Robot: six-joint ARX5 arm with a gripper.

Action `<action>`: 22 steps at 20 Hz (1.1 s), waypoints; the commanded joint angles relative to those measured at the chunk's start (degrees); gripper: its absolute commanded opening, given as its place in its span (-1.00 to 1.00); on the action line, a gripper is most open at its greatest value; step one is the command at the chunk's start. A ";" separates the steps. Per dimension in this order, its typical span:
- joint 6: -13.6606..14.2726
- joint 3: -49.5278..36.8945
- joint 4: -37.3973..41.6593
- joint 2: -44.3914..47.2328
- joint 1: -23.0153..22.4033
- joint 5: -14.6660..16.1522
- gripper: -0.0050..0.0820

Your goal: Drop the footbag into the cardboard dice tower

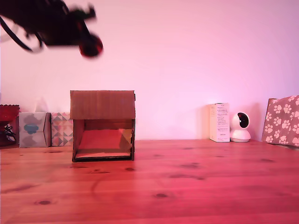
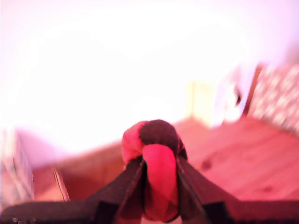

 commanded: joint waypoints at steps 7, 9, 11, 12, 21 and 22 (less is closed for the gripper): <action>1.81 22.97 -16.44 16.55 1.84 0.63 -0.55; 1.86 27.61 -20.33 19.78 2.19 0.90 -0.55; 1.86 30.32 -22.53 21.66 2.64 0.90 -0.55; 1.86 30.99 -23.52 22.05 2.64 0.90 -0.55; 4.81 31.50 -30.12 18.82 2.36 2.19 0.54; 4.81 31.50 -31.50 17.75 2.32 2.21 0.36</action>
